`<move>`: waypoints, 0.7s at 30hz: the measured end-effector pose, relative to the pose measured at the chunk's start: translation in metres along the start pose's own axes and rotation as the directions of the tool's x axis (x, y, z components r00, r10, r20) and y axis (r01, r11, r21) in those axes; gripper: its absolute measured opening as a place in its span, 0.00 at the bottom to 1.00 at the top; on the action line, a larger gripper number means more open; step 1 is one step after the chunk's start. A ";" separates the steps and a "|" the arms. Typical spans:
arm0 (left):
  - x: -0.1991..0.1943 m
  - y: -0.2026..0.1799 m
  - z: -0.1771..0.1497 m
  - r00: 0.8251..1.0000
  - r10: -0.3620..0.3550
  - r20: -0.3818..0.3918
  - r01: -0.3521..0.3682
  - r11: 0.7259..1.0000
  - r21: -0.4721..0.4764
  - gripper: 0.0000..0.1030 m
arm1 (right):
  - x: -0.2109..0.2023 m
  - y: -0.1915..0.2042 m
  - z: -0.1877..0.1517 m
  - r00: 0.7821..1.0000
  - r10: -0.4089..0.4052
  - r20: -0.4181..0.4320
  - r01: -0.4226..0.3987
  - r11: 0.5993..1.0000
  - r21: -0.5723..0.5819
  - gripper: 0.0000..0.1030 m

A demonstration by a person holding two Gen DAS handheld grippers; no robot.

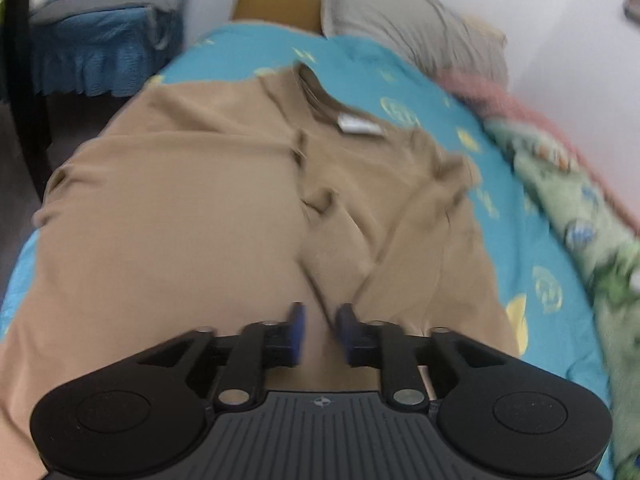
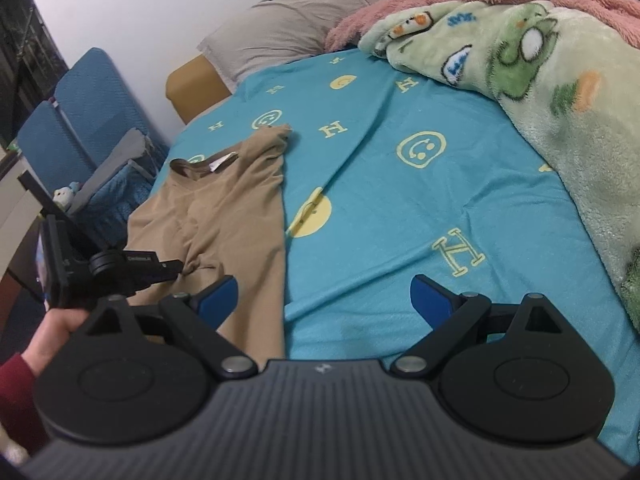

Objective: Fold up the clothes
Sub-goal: 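Fold the held side over the middle of the T-shirt with the left gripper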

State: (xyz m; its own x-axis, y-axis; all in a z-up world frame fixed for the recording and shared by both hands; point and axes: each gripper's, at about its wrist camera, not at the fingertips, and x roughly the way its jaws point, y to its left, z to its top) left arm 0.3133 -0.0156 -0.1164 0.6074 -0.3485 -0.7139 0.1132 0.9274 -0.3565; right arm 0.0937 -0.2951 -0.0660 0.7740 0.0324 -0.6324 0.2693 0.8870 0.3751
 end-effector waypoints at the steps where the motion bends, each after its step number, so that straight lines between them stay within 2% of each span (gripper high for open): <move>1: -0.001 0.004 0.005 0.999 -0.008 0.031 0.008 1.000 -0.022 0.61 | 0.001 0.001 -0.001 1.000 -0.001 -0.002 0.001 1.000 -0.005 0.92; 4: 0.003 0.010 0.025 0.995 -0.001 0.099 0.005 0.999 -0.043 0.67 | 0.005 0.006 -0.002 1.000 -0.007 -0.011 0.007 1.000 -0.021 0.92; 8: 0.041 0.004 0.063 0.992 0.052 0.119 -0.056 0.998 0.031 0.67 | 0.014 0.009 -0.003 0.999 -0.019 -0.027 0.018 0.999 -0.039 0.92; 10: 0.063 -0.001 0.076 0.990 0.068 0.120 -0.077 0.994 0.074 0.62 | 0.019 0.010 -0.003 0.999 -0.027 -0.035 0.025 0.999 -0.041 0.92; 11: 0.074 -0.003 0.079 0.992 0.065 0.112 -0.076 0.993 0.095 0.59 | 0.022 0.010 -0.003 0.999 -0.031 -0.040 0.029 0.999 -0.042 0.92; 13: 0.091 -0.010 0.082 0.995 0.040 0.092 -0.053 0.990 0.134 0.22 | 0.026 0.012 -0.004 0.998 -0.036 -0.049 0.034 0.998 -0.047 0.92; 14: 0.099 -0.015 0.083 0.997 0.020 0.073 -0.031 0.987 0.156 0.20 | 0.028 0.013 -0.005 0.998 -0.037 -0.054 0.034 0.998 -0.052 0.92; 15: 0.106 -0.020 0.084 0.999 0.001 0.053 -0.011 0.983 0.181 0.14 | 0.030 0.015 -0.005 0.998 -0.037 -0.059 0.034 0.998 -0.056 0.92; 16: 0.110 -0.027 0.085 0.999 0.010 0.051 -0.021 0.975 0.223 0.03 | 0.032 0.017 -0.006 0.997 -0.034 -0.063 0.030 0.998 -0.062 0.92; 18: 0.113 -0.043 0.086 0.995 0.056 0.088 -0.081 0.945 0.317 0.02 | 0.036 0.020 -0.007 0.997 -0.030 -0.068 0.025 0.997 -0.073 0.92; 21: 0.107 -0.059 0.098 0.961 0.150 0.231 -0.230 0.901 0.369 0.02 | 0.041 0.021 -0.008 0.997 -0.030 -0.068 0.024 0.996 -0.088 0.92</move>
State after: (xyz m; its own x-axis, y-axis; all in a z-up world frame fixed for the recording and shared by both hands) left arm 0.4486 -0.0940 -0.1125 0.7825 -0.1642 -0.6006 0.2527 0.9653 0.0653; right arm 0.1265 -0.2713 -0.0890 0.7246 0.0373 -0.6882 0.2362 0.9246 0.2988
